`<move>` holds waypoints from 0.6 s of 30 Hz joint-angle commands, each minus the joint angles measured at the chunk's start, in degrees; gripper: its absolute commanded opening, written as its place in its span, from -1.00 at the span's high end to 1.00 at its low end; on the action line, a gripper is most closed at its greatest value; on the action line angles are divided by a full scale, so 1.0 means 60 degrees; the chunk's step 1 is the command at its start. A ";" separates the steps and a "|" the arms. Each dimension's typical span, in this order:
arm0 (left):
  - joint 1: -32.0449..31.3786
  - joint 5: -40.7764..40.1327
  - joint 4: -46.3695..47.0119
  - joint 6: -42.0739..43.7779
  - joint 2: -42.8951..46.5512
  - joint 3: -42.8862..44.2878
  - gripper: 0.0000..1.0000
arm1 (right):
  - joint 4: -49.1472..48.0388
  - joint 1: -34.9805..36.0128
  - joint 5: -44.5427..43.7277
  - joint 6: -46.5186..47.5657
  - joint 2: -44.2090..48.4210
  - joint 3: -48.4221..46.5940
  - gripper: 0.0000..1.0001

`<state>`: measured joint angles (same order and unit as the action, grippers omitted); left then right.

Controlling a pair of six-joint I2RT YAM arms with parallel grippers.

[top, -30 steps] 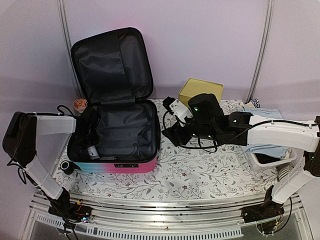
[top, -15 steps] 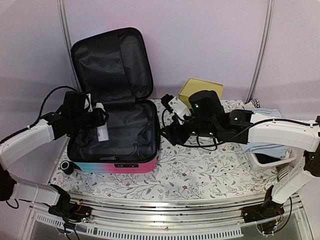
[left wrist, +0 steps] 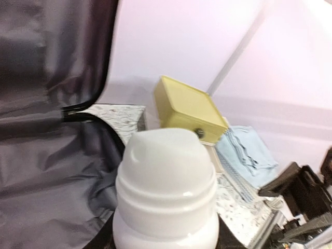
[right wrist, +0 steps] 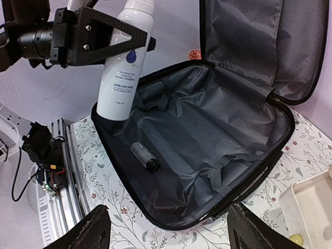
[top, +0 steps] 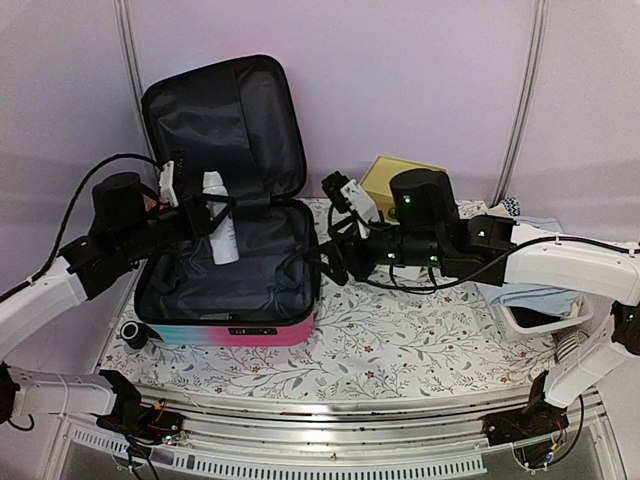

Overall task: Open, take out, and arrange the luggage
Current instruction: Pass from the left arm to the right

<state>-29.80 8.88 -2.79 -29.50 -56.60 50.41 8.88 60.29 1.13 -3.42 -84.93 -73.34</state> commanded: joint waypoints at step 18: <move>-0.2562 0.0570 0.3557 0.0127 -0.0806 -0.0232 0.46 | -0.2136 -0.0044 0.3694 -0.1874 -0.1695 -0.1063 -0.48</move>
<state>-43.03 12.82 10.98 -29.12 -60.75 49.43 0.03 60.29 18.31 -10.70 -92.31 -78.11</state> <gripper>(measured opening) 0.392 0.745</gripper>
